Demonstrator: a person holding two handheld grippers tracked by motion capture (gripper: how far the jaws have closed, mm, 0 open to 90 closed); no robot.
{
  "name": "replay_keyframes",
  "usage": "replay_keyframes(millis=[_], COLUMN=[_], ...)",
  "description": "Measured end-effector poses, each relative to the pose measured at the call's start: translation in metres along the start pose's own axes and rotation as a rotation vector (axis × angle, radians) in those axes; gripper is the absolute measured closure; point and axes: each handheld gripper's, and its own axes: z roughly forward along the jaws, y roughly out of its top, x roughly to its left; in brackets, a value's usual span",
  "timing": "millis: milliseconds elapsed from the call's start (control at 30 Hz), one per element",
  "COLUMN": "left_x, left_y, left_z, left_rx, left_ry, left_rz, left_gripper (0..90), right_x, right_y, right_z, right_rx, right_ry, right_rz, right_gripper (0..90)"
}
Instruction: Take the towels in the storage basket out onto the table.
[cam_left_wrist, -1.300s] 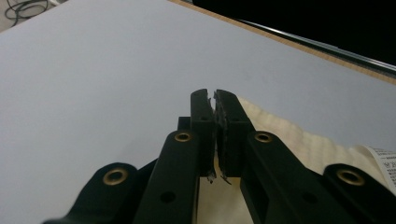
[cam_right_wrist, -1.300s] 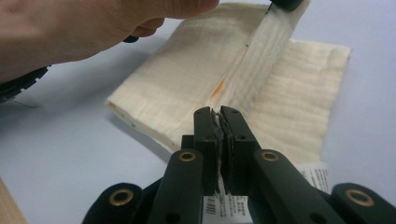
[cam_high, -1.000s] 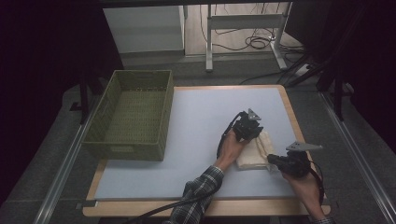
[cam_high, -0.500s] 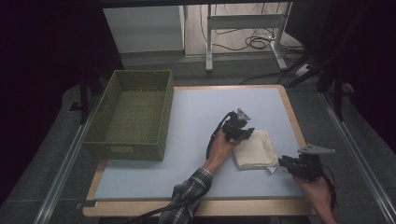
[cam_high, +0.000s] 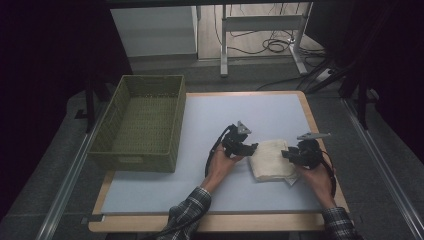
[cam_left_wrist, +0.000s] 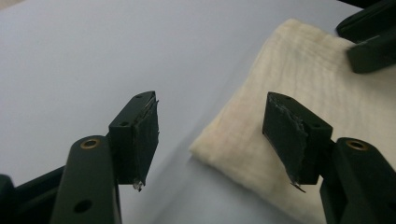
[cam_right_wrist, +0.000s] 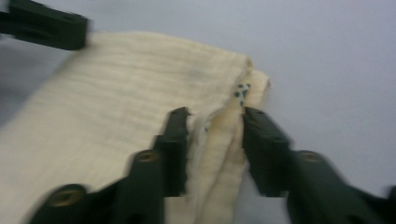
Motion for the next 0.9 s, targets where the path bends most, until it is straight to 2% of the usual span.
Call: replay_keyframes(millis=[67,100,200,333,400,467,567,633,800,900], left_x=[0.002,0.003,0.005,0.003,0.001,0.000,0.000,0.002,0.005,0.006], left_y=[-0.003,-0.004,-0.005,-0.004,-0.003,-0.003,-0.003,-0.003,-0.003,-0.004], left_z=[-0.001,-0.001,-0.003,-0.004,-0.003,-0.001,-0.001,-0.002,-0.007,-0.010], left_rx=[-0.001,-0.003,-0.007,-0.013,-0.013,-0.008,0.006,0.013,0.012,0.020], left_ry=[0.003,0.002,0.001,-0.003,-0.004,-0.005,-0.001,-0.002,0.006,0.013], left_rz=[-0.007,-0.011,-0.024,-0.023,-0.018,-0.017,-0.008,-0.007,-0.012,-0.009], left_gripper=[36.1,36.1,36.1,36.1,36.1,36.1,36.2,36.3,36.3,36.3], right_x=[-0.001,-0.001,0.000,-0.003,-0.007,-0.010,-0.014,-0.013,-0.001,0.006], right_y=[-0.001,-0.002,-0.001,0.002,0.001,-0.002,-0.005,-0.005,-0.012,-0.023], right_z=[0.006,0.007,-0.002,-0.021,-0.019,-0.009,-0.003,-0.011,-0.035,-0.041], right_rx=[0.008,0.007,-0.007,-0.035,-0.024,-0.002,0.006,-0.010,0.021,0.045], right_ry=[0.019,0.026,0.020,-0.021,-0.022,-0.020,-0.017,-0.014,-0.014,-0.016], right_rz=[0.007,0.005,-0.005,-0.024,-0.021,-0.015,-0.006,-0.001,-0.031,-0.042], right_gripper=[86.1,87.8,88.6,88.5,88.3,87.4,79.8,72.6,61.9,53.5])
